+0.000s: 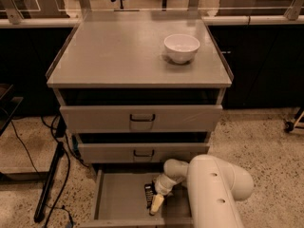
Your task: Pick rxbar chocolate from bottom drawer and place on counter
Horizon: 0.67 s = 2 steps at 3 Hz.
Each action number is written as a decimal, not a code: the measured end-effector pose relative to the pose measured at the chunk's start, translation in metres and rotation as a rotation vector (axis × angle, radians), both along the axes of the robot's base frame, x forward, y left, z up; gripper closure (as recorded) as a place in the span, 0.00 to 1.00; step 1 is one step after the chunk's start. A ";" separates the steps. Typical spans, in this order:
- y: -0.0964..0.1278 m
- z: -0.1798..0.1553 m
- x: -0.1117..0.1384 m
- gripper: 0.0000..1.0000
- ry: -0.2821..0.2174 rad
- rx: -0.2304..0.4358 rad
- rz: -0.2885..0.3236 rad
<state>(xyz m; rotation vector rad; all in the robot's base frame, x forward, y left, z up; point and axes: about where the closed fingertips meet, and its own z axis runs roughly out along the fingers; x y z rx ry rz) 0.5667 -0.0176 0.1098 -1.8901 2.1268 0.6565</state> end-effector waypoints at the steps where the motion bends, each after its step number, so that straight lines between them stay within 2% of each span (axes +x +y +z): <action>1: 0.000 0.000 0.000 0.00 0.000 0.000 0.000; 2: 0.004 -0.003 -0.001 0.00 -0.003 0.003 0.018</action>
Offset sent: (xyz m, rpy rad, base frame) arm 0.0041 0.0053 -0.0032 0.0064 -0.0175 0.0358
